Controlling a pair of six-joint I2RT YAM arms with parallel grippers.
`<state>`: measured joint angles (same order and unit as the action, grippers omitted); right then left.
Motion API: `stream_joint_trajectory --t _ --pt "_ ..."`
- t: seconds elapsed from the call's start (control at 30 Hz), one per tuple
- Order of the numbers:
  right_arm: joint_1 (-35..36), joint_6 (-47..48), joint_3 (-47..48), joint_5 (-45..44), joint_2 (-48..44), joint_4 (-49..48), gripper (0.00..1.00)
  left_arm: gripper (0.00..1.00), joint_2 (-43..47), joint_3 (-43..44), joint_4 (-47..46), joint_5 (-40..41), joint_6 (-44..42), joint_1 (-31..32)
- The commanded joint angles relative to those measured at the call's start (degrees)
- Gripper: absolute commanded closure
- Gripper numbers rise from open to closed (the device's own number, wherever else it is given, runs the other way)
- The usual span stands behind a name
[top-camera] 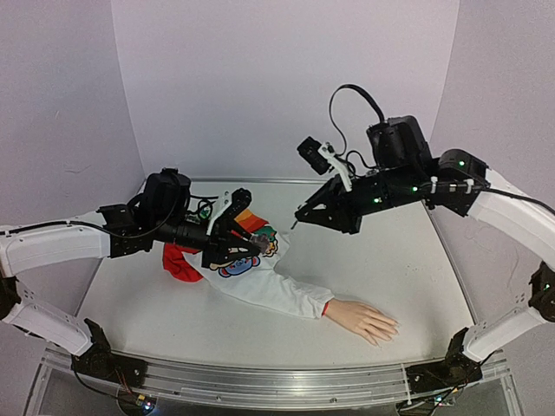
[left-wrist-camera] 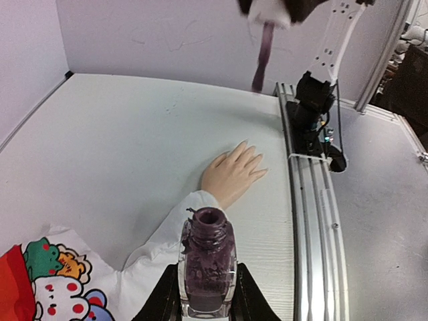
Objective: Paint the nails
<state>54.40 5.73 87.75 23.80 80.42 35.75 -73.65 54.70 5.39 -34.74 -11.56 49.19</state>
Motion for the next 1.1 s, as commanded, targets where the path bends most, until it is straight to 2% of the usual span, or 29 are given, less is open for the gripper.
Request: stream_joint_trajectory --t 0.0,0.13,0.27,0.4,0.6,0.9,1.07 --pt "-1.2 -6.3 -8.5 -10.8 -8.6 -1.4 1.0 1.0 3.1 -2.3 -7.6 8.5 -0.7 -0.2" --pt "-2.0 -15.4 -19.6 -19.1 -16.8 -0.9 1.0 1.0 3.8 -3.9 -12.1 12.4 -0.3 -0.1" --pt "-2.0 -26.6 -28.7 -21.3 -22.9 0.8 1.0 1.0 2.9 -3.6 -15.3 15.4 0.3 -0.1" --pt "-2.0 -36.1 -34.2 -25.1 -25.9 7.2 1.0 1.0 1.2 -2.1 -17.4 15.7 0.5 -0.1" --pt "0.5 -43.7 -40.2 -26.3 -27.9 12.9 1.0 1.0 -1.0 -0.7 -19.5 14.7 0.9 0.0" --pt "5.8 -51.3 -46.8 -30.4 -26.2 13.2 1.0 1.0 -2.2 -0.5 -20.5 15.3 0.8 0.1" --pt "9.2 -52.6 -49.6 -36.1 -25.4 10.3 1.0 1.0 -2.0 -1.0 -21.6 16.4 0.8 0.1"
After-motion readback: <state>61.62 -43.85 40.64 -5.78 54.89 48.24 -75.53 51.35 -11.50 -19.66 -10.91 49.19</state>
